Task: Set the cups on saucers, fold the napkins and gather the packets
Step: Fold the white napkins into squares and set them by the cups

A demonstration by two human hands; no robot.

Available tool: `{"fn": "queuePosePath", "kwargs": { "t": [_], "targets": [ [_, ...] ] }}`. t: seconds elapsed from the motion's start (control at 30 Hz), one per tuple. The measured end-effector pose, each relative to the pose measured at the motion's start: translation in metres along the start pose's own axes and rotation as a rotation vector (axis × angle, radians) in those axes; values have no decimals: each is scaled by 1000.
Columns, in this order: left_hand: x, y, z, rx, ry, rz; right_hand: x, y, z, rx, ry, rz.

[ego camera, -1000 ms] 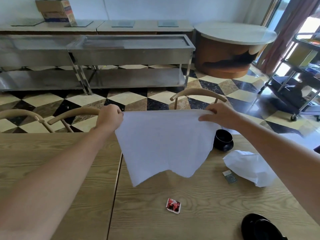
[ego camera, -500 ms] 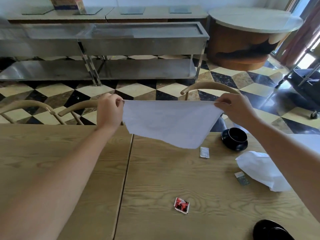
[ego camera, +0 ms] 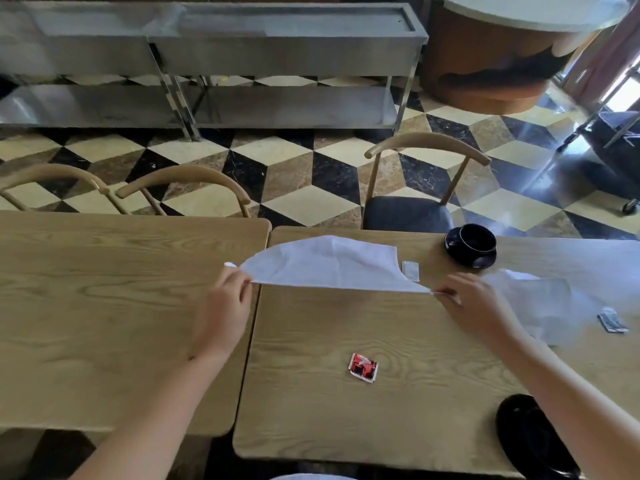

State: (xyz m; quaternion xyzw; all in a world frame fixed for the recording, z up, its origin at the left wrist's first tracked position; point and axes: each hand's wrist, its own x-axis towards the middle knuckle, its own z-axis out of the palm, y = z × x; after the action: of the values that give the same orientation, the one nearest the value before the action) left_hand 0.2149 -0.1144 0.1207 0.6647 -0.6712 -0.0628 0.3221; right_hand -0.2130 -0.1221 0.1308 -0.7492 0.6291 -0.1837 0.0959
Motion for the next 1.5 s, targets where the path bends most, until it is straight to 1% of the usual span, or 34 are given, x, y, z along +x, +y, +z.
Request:
{"fn": "queuePosePath", "kwargs": {
  "t": [0.1,0.2,0.3,0.37,0.47,0.53,0.6,0.77,0.9,1.0,1.2,1.23,1.33,1.4,1.5],
  "targets": [
    [-61,-15,16,10,-78,-32,-58,4,32,26,-65,35],
    [-113,-28,33,13,-195,-101,-106,4,61,70,-160,191],
    [-157,-38,51,-15,-313,-195,-142,5,85,97,-253,297],
    [-180,-42,58,24,-385,-242,-159,6,97,121,-298,384],
    [-208,-48,63,74,-466,-267,-179,8,110,171,-348,554],
    [-217,-49,63,89,-501,-290,-190,7,115,198,-376,618],
    [-225,-50,61,107,-554,-304,-201,7,118,196,-437,640],
    [-245,-59,55,150,-681,-315,-214,7,117,89,-661,616],
    [-251,-63,54,141,-730,-335,-218,3,119,47,-737,591],
    [-242,-63,55,107,-720,-363,-213,2,120,64,-711,618],
    [-188,-59,67,22,-642,-421,-181,8,119,222,-467,736],
    [-174,-58,70,7,-614,-452,-172,12,119,261,-438,759],
    [-136,-56,75,-108,-521,-619,-150,25,114,423,-376,842],
    [-108,-57,79,-165,-468,-704,-129,35,108,501,-369,900],
    [-74,-61,83,-150,-473,-742,-98,56,104,582,-372,914]
  ]
}}
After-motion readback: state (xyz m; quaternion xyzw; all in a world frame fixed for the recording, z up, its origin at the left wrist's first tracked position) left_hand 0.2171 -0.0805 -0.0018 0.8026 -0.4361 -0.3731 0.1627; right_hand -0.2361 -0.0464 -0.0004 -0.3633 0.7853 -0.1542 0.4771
